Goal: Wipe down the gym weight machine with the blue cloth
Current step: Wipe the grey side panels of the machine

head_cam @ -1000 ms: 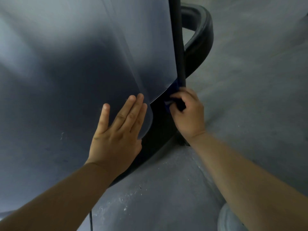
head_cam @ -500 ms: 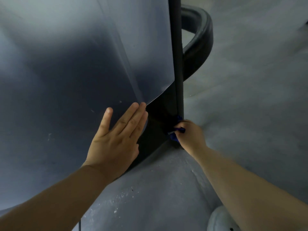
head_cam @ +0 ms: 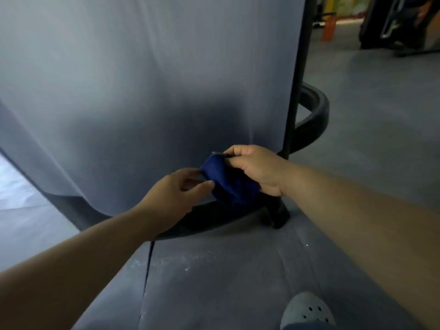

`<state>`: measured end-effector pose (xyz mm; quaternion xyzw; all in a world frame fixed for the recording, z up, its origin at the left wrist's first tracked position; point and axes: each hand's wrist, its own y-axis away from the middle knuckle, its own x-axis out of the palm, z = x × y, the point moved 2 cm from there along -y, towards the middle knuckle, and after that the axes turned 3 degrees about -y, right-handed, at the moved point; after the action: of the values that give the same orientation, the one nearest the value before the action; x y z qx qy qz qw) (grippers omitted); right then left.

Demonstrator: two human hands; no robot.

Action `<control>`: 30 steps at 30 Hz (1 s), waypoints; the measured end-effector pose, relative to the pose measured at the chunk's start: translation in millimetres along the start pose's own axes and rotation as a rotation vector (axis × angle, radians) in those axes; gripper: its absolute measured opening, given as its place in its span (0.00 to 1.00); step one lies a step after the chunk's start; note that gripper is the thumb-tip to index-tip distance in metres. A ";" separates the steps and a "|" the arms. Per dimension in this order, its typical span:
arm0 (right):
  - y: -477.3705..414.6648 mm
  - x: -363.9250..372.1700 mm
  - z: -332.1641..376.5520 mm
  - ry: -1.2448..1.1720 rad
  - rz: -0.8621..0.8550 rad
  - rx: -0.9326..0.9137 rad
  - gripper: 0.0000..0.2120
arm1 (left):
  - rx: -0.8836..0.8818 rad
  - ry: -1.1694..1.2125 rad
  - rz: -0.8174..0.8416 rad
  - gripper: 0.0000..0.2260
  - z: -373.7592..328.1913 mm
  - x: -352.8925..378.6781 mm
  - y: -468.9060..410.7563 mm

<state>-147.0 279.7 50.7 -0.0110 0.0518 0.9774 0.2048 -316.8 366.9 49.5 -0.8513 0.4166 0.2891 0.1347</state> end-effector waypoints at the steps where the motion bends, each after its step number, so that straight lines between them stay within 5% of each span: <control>1: 1.5 17.6 15.8 0.008 0.037 -0.014 0.09 | -0.061 0.170 0.002 0.20 -2.3 -10.9 14.0; 4: 8.0 74.8 59.3 0.035 0.152 -0.053 0.08 | -0.150 0.492 -0.056 0.29 -4.9 -54.1 57.1; 10: 43.2 166.7 115.4 0.155 0.396 -0.095 0.08 | -0.182 0.611 -0.246 0.09 9.4 -139.3 151.0; 14: 66.6 225.1 124.9 0.168 0.534 -0.105 0.14 | -0.203 0.636 -0.229 0.21 20.8 -177.0 204.3; 17: 74.9 260.5 118.3 0.090 0.534 -0.135 0.09 | -0.220 0.500 -0.214 0.15 27.1 -191.8 230.7; 22: 63.4 299.6 114.7 0.016 0.569 -0.168 0.07 | -0.267 0.365 -0.556 0.02 48.6 -206.2 262.9; 26: 59.0 325.3 116.8 0.091 0.825 -0.015 0.14 | -0.305 0.303 -0.672 0.03 51.9 -230.5 273.4; 30: 37.6 336.1 103.0 0.130 0.832 0.019 0.16 | -0.337 0.207 -0.746 0.03 68.8 -263.6 258.7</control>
<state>-470.0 390.5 142.4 -0.0487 0.0737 0.9735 -0.2108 -674.6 406.2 157.0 -0.9784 0.0382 0.1977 0.0463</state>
